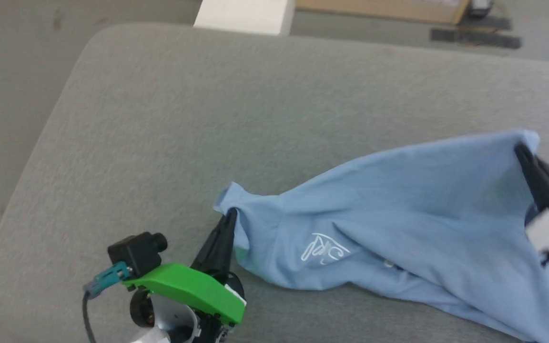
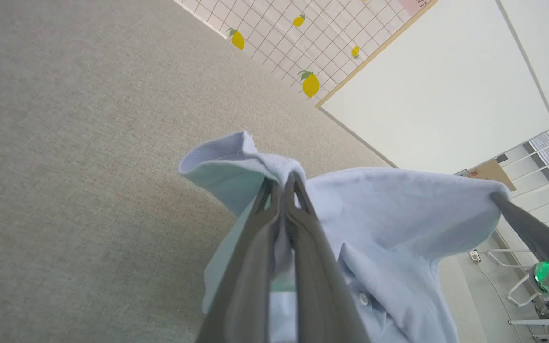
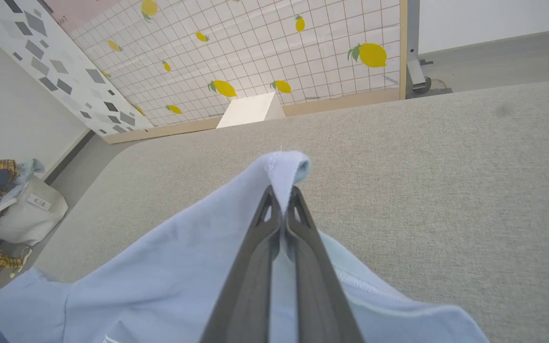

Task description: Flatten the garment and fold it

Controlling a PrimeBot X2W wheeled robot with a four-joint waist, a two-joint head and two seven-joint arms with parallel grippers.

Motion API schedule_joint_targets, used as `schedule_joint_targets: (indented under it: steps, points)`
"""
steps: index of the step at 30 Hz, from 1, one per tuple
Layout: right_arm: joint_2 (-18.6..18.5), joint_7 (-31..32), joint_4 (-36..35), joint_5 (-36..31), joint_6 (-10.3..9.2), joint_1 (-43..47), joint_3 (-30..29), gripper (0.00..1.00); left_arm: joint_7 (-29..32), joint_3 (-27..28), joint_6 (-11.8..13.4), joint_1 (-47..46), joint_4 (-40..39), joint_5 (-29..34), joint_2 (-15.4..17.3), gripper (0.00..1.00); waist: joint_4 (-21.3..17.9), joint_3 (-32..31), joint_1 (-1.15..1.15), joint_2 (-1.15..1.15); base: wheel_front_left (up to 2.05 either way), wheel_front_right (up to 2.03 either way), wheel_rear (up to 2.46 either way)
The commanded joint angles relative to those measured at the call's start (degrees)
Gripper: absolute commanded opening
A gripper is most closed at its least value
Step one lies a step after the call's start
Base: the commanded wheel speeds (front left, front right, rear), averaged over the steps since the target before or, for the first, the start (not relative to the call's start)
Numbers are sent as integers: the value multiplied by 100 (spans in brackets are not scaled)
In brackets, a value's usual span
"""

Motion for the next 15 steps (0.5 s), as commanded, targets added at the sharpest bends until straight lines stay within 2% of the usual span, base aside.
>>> schedule_joint_targets:
  steps: [1,5,8,11,15]
  points:
    - [135,-12,-240,27,-8,248,-108,0,-68,37,37,30,-93,86,40,0,-433,-406,0,0,0,0,0]
    - [339,71,-725,13,-8,512,-237,0,-63,80,87,-267,-225,281,135,0,-568,-388,0,0,0,0,0]
    - [308,122,-761,-129,-8,271,-71,0,166,59,65,-849,-218,436,260,0,-677,-343,0,0,0,0,0]
    - [150,239,-530,-232,-8,-298,258,0,603,6,6,-1779,-4,525,352,0,-764,-308,0,0,0,0,0]
    - [-21,354,61,-304,-8,-1435,751,0,1233,101,36,-3209,526,438,317,0,-916,-140,0,0,0,0,0]
